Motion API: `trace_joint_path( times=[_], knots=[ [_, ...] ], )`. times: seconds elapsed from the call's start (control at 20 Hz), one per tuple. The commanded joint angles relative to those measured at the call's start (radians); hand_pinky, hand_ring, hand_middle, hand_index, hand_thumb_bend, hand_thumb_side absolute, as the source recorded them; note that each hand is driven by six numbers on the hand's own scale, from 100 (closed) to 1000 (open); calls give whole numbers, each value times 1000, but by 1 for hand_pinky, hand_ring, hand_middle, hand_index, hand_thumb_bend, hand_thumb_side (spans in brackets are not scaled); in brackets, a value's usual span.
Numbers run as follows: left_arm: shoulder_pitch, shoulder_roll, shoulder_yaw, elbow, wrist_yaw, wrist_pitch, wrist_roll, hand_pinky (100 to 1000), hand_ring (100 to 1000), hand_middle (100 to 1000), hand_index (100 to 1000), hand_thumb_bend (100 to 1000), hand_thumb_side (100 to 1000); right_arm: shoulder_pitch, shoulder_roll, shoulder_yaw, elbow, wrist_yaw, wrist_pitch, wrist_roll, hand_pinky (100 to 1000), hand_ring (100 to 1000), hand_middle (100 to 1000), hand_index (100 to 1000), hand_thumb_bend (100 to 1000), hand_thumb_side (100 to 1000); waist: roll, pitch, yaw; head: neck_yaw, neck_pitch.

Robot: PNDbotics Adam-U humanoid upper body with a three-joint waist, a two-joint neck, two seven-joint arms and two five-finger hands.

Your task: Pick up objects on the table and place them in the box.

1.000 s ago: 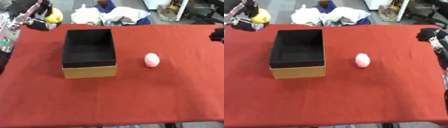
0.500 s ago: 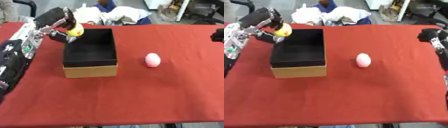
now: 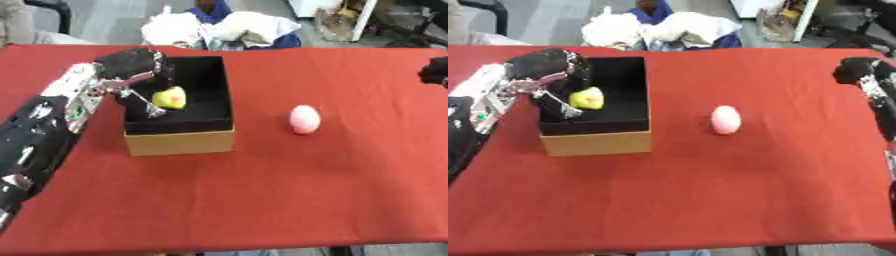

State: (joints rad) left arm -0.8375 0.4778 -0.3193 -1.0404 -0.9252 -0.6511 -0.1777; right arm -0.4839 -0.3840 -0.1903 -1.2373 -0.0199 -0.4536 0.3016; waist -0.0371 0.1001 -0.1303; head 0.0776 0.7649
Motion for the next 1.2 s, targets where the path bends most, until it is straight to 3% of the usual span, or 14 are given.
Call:
trace_joint_path(
  times=[0.05, 0.25, 0.45, 0.65, 0.7, 0.85, 1.05, 1.1, 1.2],
  knots=[
    [-18, 45, 8, -37, -10, -15, -37, 657, 644, 637, 764, 478, 286, -17, -26, -6, -7, -7, -3, 2, 737, 716, 637, 756, 100, 766, 0, -12, 1, 0, 5],
    [-13, 76, 14, -73, 7, -26, -65, 702, 698, 699, 810, 542, 303, -18, -30, -5, 0, -3, -3, 6, 738, 716, 637, 756, 100, 770, 1, -14, 8, -1, 5],
    [-2, 116, 28, -149, 74, -16, -61, 703, 695, 698, 812, 535, 264, -40, -47, 4, 22, 11, -9, 15, 738, 717, 638, 760, 100, 768, 2, -18, 16, -4, 5],
    [30, 160, 68, -262, 208, 40, -37, 686, 661, 673, 803, 486, 163, -115, -99, 45, 99, 51, -40, 41, 738, 720, 644, 767, 100, 762, 4, -24, 28, -14, 5],
    [42, 169, 82, -292, 248, 60, -32, 677, 645, 661, 800, 445, 103, -141, -115, 60, 129, 64, -52, 51, 738, 722, 648, 768, 100, 759, 4, -26, 33, -16, 5],
    [83, 195, 121, -382, 360, 119, -31, 670, 632, 650, 796, 422, 100, -214, -152, 103, 229, 111, -102, 84, 740, 726, 652, 769, 100, 753, 3, -31, 43, -21, 5],
    [159, 217, 165, -489, 484, 192, -44, 658, 611, 632, 794, 317, 100, -308, -174, 162, 376, 209, -194, 146, 746, 738, 670, 771, 100, 622, 3, -35, 59, -28, 5],
    [178, 217, 175, -511, 506, 207, -48, 655, 604, 626, 794, 250, 100, -326, -174, 173, 410, 234, -215, 162, 752, 748, 684, 781, 100, 506, 3, -36, 63, -30, 5],
    [218, 212, 197, -546, 549, 236, -53, 652, 597, 620, 793, 188, 100, -363, -167, 195, 475, 289, -257, 200, 760, 757, 698, 793, 100, 363, 2, -38, 72, -34, 5]
  ],
)
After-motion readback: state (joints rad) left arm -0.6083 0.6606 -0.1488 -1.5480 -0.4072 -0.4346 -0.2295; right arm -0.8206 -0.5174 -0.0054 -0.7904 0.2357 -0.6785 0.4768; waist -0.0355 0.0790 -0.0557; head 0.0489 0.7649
